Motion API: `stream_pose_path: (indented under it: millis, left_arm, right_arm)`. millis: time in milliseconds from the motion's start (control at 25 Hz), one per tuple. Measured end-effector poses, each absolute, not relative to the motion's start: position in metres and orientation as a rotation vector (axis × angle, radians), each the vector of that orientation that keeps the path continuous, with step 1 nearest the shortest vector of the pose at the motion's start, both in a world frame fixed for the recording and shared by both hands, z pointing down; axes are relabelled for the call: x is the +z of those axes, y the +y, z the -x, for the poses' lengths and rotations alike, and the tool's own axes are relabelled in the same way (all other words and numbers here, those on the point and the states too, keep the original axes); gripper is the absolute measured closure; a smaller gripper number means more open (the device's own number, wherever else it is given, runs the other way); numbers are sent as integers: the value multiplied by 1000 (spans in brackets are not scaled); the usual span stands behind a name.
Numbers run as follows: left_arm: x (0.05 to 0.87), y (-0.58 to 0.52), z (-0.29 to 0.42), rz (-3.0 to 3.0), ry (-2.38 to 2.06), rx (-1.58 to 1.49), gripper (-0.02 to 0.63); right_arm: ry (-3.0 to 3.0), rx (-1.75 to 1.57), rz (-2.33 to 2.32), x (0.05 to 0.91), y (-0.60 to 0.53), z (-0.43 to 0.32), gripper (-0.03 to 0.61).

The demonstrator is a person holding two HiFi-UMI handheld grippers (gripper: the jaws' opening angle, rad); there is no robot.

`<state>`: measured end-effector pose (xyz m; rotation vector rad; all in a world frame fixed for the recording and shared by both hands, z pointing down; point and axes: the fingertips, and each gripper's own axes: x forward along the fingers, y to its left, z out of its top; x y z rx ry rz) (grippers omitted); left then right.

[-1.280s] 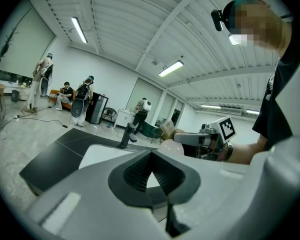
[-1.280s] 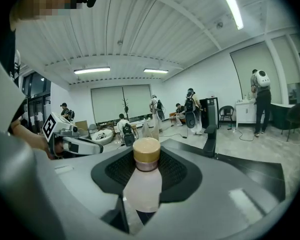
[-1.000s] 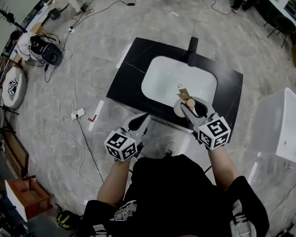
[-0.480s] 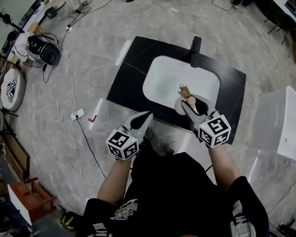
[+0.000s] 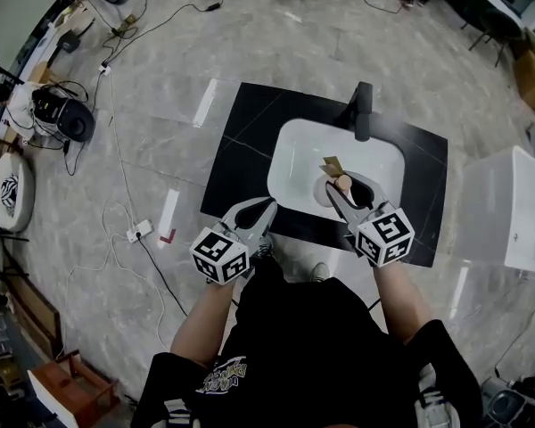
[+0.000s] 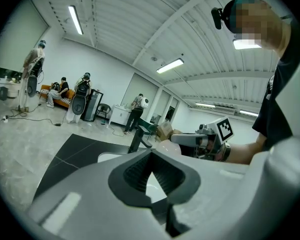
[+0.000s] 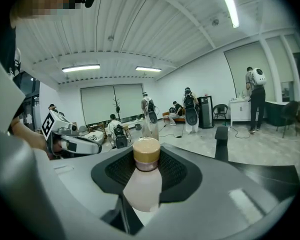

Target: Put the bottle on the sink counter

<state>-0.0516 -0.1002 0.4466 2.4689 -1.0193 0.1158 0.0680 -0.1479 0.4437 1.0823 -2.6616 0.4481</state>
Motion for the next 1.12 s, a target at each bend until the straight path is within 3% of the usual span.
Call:
stream_pose_path:
  millis: [1120]
  left_arm:
    - [511,-209,155,-2501,-872,213,614]
  right_arm:
    - [-2570,470,-1186,526,-285,47,417]
